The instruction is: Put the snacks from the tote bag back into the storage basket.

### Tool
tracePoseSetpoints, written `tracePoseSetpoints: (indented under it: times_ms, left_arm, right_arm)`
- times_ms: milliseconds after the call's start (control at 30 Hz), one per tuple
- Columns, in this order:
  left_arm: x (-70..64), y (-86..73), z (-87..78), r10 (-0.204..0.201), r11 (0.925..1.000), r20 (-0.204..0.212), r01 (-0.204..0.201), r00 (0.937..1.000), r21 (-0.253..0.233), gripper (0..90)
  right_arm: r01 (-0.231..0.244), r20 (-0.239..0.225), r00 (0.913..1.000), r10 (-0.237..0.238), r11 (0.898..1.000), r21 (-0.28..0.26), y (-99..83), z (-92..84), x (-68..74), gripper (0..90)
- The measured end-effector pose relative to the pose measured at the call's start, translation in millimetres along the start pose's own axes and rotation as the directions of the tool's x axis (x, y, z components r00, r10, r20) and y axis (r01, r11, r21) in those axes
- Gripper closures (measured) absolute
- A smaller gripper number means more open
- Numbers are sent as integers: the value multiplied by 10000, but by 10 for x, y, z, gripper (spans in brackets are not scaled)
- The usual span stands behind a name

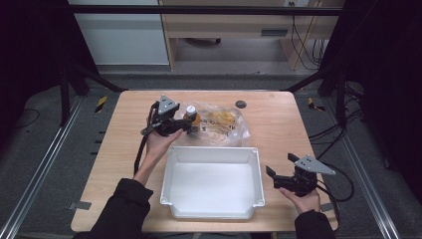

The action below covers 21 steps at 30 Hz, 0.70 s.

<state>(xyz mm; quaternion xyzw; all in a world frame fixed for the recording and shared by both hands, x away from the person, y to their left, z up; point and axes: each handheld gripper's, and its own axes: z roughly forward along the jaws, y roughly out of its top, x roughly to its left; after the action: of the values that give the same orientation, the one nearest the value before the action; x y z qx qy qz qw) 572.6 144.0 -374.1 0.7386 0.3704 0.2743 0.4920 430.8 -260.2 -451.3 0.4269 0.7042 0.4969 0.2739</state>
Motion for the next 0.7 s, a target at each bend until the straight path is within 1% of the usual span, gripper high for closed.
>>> tracePoseSetpoints:
  times_ms: [167, 333, 400, 700]
  left_arm:
    - [13, -21, 56, -6, 10000, -108, 6, 9999, -6, 286]
    - [31, -45, 108, -166, 9999, -143, 167, 9998, 20, 296]
    - [34, -54, 125, -143, 9999, -169, 144, 9998, 79, 304]
    - [39, -109, 232, -157, 9996, -185, 161, 9997, 244, 388]
  right_arm:
    - [12, -11, 10000, -12, 10000, -7, 0, 1, -1, 60]
    - [1, -27, 10000, -1, 10000, -11, -1, 4, 0, 60]
    - [26, -16, 10000, -26, 10000, -11, -1, 3, -2, 60]
    - [-26, -21, 10000, 26, 10000, -17, 0, 2, 1, 60]
